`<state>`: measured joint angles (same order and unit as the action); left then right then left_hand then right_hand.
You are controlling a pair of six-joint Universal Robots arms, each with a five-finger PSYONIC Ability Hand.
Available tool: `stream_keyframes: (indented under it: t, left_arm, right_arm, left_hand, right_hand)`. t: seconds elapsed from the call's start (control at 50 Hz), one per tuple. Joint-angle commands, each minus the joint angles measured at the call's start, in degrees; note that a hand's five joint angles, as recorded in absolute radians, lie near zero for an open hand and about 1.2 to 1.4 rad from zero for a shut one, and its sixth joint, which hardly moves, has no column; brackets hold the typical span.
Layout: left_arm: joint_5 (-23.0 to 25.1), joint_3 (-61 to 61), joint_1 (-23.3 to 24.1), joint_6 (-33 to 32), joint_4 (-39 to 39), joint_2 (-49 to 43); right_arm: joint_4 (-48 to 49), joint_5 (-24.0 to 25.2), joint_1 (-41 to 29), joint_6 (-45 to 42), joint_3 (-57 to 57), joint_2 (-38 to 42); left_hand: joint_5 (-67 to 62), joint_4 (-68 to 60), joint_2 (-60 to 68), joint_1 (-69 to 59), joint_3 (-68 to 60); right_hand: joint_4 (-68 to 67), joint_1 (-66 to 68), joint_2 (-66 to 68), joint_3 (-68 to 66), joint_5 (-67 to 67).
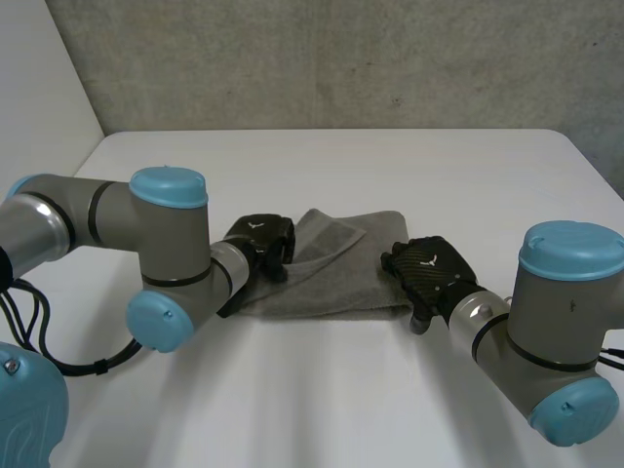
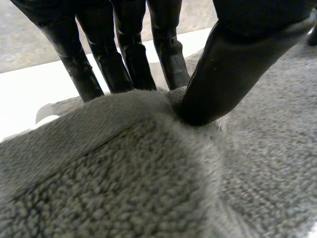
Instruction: Fold the towel.
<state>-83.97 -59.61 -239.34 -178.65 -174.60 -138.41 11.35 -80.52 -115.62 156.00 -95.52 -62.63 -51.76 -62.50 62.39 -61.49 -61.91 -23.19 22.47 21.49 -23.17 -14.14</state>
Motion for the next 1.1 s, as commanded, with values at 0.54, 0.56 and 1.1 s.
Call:
stream_keyframes:
  t: [0.54, 0.56, 1.1]
  left_arm:
    - [-12.3, -19.0, -6.1, 5.2, -3.8, 9.4]
    - [-12.1, -18.7, -6.4, 5.2, -4.1, 9.3]
    - [-11.2, -13.6, -2.3, 4.1, -10.0, 6.7]
  right_arm:
    - [0.0, -0.2, -0.5, -1.7, -0.5, 0.1]
    - [0.0, -0.2, -0.5, -1.7, -0.5, 0.1]
    - [0.1, -0.2, -0.4, -2.4, -0.9, 0.1]
  left_hand:
    - [6.3, 7.0, -6.9, 6.0, 6.5]
    - [8.0, 8.7, -8.6, 7.7, 8.1]
    - [50.0, 50.8, -50.7, 49.8, 50.2]
  right_hand:
    - [-1.2, 1.9, 2.9, -1.2, -0.2]
    - [-1.2, 1.9, 2.9, -1.2, -0.2]
    - [-1.2, 1.9, 2.9, -1.2, -0.2]
